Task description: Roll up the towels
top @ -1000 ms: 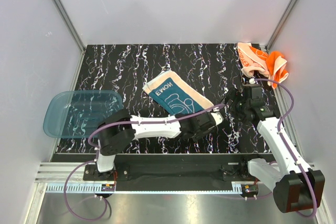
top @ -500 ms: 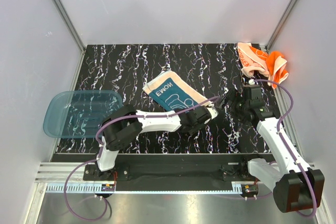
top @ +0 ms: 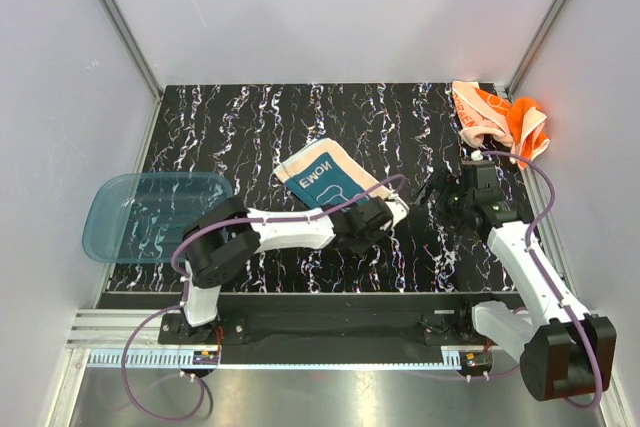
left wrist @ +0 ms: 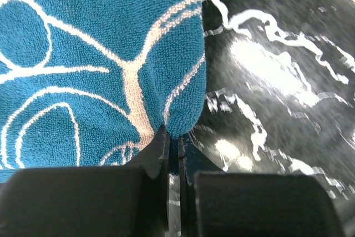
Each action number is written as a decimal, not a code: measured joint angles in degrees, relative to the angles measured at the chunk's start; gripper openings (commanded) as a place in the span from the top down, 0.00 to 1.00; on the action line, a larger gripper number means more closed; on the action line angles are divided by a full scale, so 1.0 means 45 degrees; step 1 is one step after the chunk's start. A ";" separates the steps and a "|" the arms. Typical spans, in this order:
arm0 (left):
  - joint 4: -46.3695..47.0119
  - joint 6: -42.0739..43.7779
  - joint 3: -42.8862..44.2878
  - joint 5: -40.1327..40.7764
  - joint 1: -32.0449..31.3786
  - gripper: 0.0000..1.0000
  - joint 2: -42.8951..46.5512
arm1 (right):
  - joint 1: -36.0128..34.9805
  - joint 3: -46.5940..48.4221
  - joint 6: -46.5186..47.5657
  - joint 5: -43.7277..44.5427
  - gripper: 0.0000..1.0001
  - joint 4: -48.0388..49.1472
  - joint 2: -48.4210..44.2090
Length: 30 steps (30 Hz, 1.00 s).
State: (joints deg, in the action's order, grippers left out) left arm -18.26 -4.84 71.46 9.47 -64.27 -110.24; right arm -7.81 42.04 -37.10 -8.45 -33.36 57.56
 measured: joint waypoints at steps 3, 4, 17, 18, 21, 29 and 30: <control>-0.0121 -0.0413 -0.0180 -0.1059 0.0403 1.00 0.0398 | -0.0005 -0.0102 -0.0126 -0.0845 0.07 0.0665 0.0189; -0.0175 -0.0578 -0.0194 -0.1472 0.0568 1.00 0.0505 | -0.0005 -0.0194 -0.0199 -0.1379 0.07 0.1107 0.0321; 0.0214 -0.2361 -0.1001 -0.5353 0.2739 1.00 0.2200 | -0.0015 -0.0714 -0.0976 -0.3764 0.11 0.3755 0.3099; 0.0248 -0.2424 -0.1030 -0.5489 0.2803 1.00 0.2249 | -0.0015 -0.0719 -0.1030 -0.3857 0.11 0.3944 0.3366; 0.0393 -0.2574 -0.1171 -0.5761 0.2895 1.00 0.2322 | -0.0015 -0.0733 -0.1112 -0.4046 0.14 0.4488 0.4201; 0.0631 -0.2875 -0.1676 -0.6271 0.3104 1.00 0.2487 | -0.0019 -0.0491 -0.1025 -0.4036 0.51 0.5134 0.6120; 0.0695 -0.2929 -0.1739 -0.6363 0.3162 1.00 0.2540 | -0.0019 -0.0393 -0.0962 -0.4036 0.65 0.5173 0.6353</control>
State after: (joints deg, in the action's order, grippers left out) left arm -15.14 -18.02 63.64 -19.16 -50.04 -98.80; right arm -7.90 40.27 -41.43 -26.61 -10.09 86.15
